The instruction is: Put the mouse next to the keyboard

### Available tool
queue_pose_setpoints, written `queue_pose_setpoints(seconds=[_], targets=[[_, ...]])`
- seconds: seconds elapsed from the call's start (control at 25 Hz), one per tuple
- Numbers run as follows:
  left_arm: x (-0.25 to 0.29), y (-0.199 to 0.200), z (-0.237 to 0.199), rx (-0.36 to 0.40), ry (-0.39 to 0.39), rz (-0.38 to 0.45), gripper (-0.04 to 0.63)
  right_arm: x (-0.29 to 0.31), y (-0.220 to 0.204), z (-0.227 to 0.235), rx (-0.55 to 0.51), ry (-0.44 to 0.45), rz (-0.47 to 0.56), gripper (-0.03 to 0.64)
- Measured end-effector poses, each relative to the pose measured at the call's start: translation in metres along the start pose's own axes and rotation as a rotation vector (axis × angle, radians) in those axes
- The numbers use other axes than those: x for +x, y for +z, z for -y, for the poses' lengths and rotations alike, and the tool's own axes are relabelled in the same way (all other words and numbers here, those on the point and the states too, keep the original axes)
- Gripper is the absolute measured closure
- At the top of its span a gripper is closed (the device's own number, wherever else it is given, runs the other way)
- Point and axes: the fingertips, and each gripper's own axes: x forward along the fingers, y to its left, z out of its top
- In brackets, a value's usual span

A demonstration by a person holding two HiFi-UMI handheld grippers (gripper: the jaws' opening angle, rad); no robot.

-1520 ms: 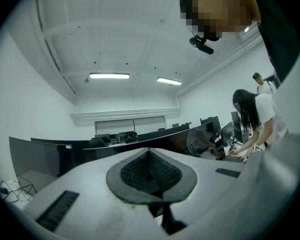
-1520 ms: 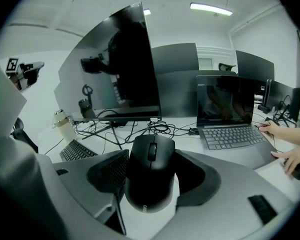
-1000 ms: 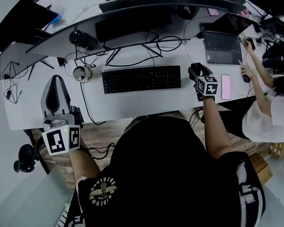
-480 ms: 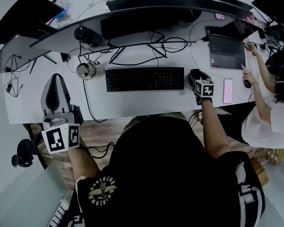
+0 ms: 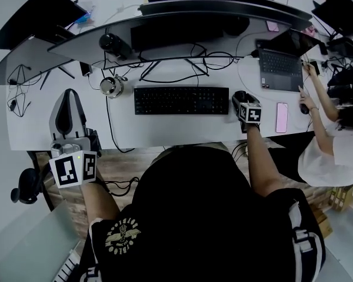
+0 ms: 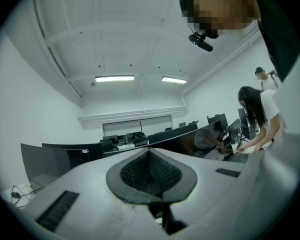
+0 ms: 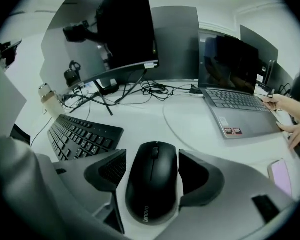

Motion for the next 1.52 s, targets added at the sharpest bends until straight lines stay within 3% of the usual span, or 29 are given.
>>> queue_pose_setpoints(seconds=[0.2,0.36,0.6,0.84,1.08,1.28,1.52], targets=[[-0.01,0.009,0.001,-0.016,-0.014,0.032,0.594,-0.038,0.029,-0.002,-0.016,-0.009,0.123,0.296],[-0.021,0.01,0.007,-0.03,-0.042,0.053,0.594,-0.085,0.071,-0.013,-0.019,0.014,0.322,0.313],[-0.043,0.009,-0.001,-0.076,-0.048,0.086,0.594,-0.167,0.122,-0.05,-0.099,0.046,0.578,0.482],[-0.065,0.012,-0.005,-0.08,-0.07,0.101,0.594,-0.241,0.158,-0.09,-0.163,0.054,0.765,0.612],[-0.085,0.021,-0.005,-0.034,-0.071,0.121,0.594,-0.314,0.183,-0.125,-0.203,0.082,0.923,0.614],[-0.1,0.028,-0.003,-0.01,-0.082,0.138,0.594,-0.371,0.194,-0.149,-0.221,0.109,0.996,0.615],[-0.115,0.031,-0.007,-0.052,-0.084,0.144,0.594,-0.44,0.207,-0.184,-0.339,0.052,1.039,0.615]])
